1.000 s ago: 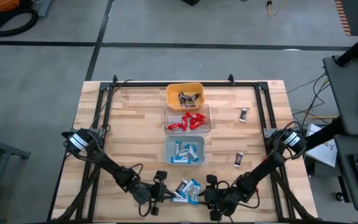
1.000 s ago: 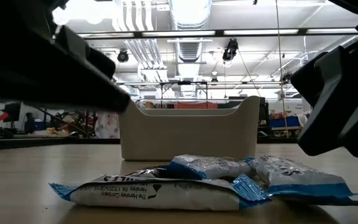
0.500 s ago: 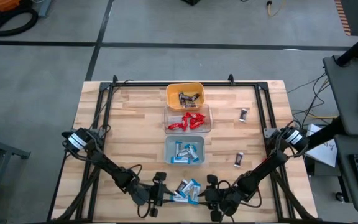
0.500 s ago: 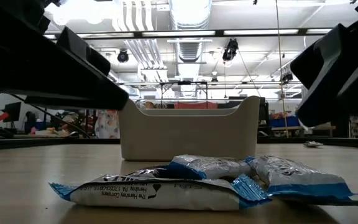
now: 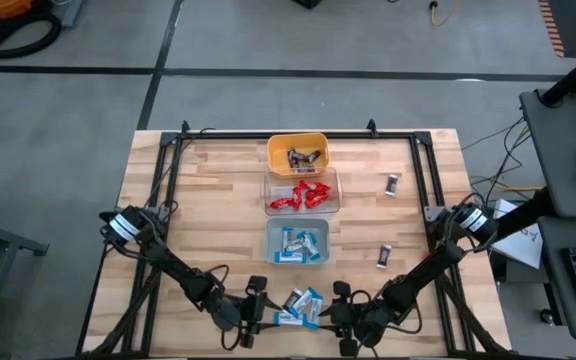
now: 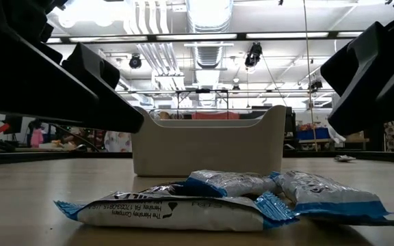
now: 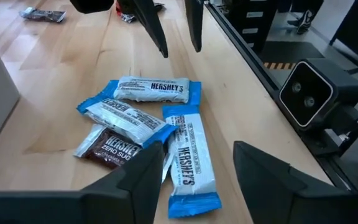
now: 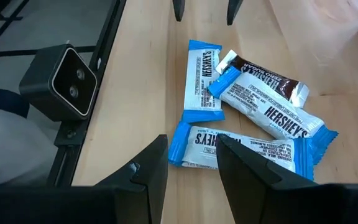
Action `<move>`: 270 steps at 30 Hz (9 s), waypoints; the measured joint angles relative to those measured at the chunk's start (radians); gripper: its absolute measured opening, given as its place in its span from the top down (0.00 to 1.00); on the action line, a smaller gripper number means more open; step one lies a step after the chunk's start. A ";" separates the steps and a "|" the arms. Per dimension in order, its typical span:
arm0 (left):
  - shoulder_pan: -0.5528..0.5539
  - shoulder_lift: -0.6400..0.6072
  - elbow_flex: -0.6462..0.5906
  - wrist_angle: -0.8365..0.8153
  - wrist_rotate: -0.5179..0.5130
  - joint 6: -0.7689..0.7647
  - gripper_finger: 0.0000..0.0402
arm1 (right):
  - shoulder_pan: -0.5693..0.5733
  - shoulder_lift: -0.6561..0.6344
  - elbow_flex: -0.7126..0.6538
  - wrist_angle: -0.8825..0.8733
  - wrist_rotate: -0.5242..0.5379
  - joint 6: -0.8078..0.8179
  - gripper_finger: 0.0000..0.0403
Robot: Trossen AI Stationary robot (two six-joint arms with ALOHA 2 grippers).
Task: Organize candy in baskets
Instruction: Put the white chocolate bar into the gray bin, then put the brown chocolate bar into the yellow bin, then put the red chocolate bar into the transparent bin
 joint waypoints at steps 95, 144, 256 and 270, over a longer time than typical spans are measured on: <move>0.109 -0.327 0.005 -0.544 -0.609 -0.060 1.00 | 0.000 -0.174 0.001 -0.096 0.073 -0.116 0.68; 0.327 -0.683 -0.145 -0.629 -0.190 0.310 0.72 | -0.377 -0.553 0.000 -1.390 -0.345 0.708 0.68; 0.324 -0.745 -0.291 -0.499 -0.348 0.221 0.81 | -1.308 -0.132 0.164 -0.250 -0.377 -0.570 0.65; 0.324 -0.745 -0.291 -0.490 -0.348 0.191 0.81 | -1.310 -0.388 0.164 -0.634 -0.277 -0.398 0.47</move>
